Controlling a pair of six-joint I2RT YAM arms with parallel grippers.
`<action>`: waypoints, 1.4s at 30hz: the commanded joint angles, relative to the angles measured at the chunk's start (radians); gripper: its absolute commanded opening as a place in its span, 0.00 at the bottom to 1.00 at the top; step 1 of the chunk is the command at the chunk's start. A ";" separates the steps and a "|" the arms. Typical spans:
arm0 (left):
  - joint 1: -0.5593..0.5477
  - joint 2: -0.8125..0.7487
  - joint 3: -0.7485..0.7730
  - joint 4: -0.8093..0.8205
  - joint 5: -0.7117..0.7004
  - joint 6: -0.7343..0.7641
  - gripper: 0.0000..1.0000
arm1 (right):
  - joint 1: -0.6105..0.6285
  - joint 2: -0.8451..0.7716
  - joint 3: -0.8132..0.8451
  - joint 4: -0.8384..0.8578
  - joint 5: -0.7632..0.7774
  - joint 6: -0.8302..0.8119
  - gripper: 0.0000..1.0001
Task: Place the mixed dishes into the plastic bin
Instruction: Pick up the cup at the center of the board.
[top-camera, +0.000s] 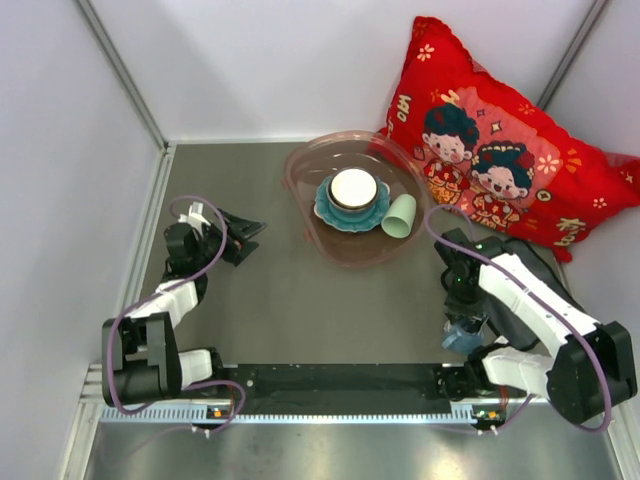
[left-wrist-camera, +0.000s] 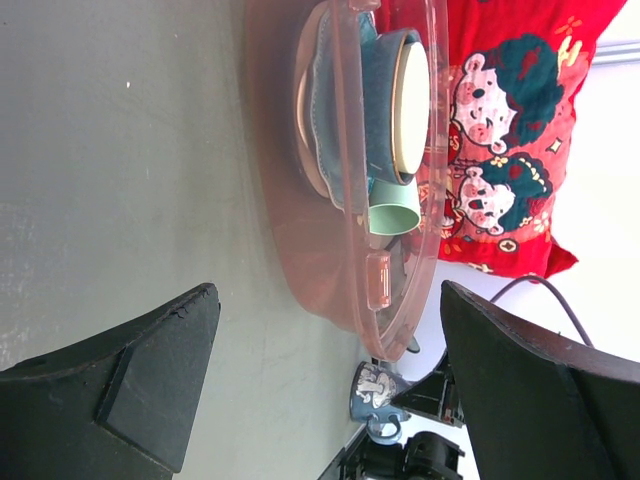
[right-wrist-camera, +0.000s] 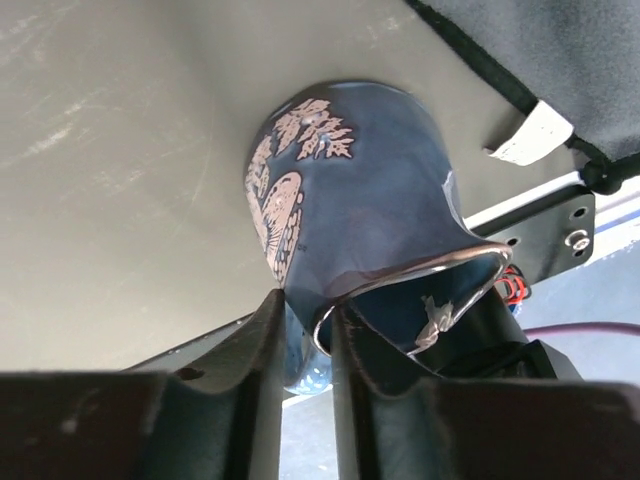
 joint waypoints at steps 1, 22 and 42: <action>0.001 -0.043 0.014 -0.002 -0.015 0.026 0.95 | -0.008 0.021 0.027 0.081 -0.021 -0.024 0.16; 0.001 -0.065 0.013 -0.037 -0.032 0.033 0.95 | -0.008 -0.039 0.041 0.167 -0.034 -0.055 0.00; 0.001 -0.079 0.010 -0.051 -0.038 0.038 0.96 | -0.006 -0.100 0.073 0.351 -0.164 -0.217 0.00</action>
